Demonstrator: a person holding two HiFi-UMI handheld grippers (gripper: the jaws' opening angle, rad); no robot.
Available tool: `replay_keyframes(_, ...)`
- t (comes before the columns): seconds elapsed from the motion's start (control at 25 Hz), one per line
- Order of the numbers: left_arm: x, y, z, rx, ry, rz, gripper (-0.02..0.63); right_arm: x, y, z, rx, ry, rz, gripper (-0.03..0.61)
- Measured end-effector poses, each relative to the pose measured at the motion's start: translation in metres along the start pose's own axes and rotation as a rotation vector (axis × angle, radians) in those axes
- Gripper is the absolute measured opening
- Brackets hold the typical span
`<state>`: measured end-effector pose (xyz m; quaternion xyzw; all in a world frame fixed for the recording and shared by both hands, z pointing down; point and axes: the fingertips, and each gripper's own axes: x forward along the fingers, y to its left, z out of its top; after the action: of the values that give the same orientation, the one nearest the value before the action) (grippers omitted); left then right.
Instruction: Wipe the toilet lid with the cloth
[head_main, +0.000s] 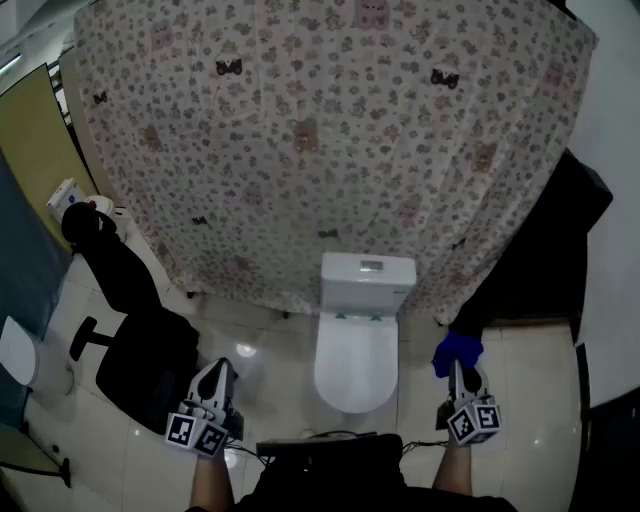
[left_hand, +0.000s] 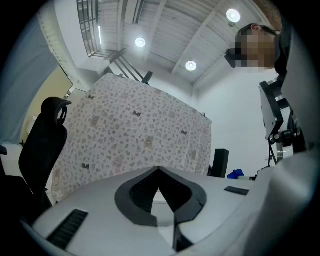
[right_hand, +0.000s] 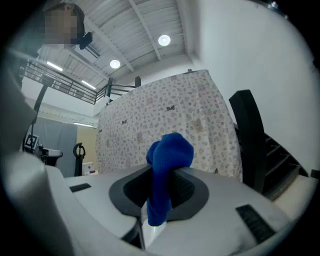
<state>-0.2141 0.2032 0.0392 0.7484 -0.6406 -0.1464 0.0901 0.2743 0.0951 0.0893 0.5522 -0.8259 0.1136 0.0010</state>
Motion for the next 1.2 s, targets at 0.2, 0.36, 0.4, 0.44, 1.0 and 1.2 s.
replay_keyframes(0.2,0.012,0.025,-0.021,-0.017,0.045,-0.017,-0.006,0.047,0.04,-0.015,-0.028,0.023,0.073,0.066)
replay_keyframes(0.36,0.027,0.043,-0.045,-0.021,0.106,-0.015,-0.006,0.087,0.067,-0.05,-0.02,0.093,0.152,0.066)
replay_keyframes(0.4,0.031,0.049,-0.054,-0.018,0.125,-0.009,-0.006,0.098,0.07,-0.063,-0.015,0.116,0.166,0.066)
replay_keyframes(0.44,0.031,0.055,-0.063,-0.017,0.153,0.003,-0.006,0.107,0.074,-0.08,-0.006,0.151,0.176,0.066)
replay_keyframes(1.0,0.099,0.125,-0.304,-0.132,0.335,0.138,-0.006,0.281,0.125,-0.364,0.021,0.492,0.347,0.066)
replay_keyframes(1.2,0.115,0.112,-0.38,-0.22,0.364,0.161,-0.006,0.34,0.142,-0.431,0.146,0.523,0.444,0.066)
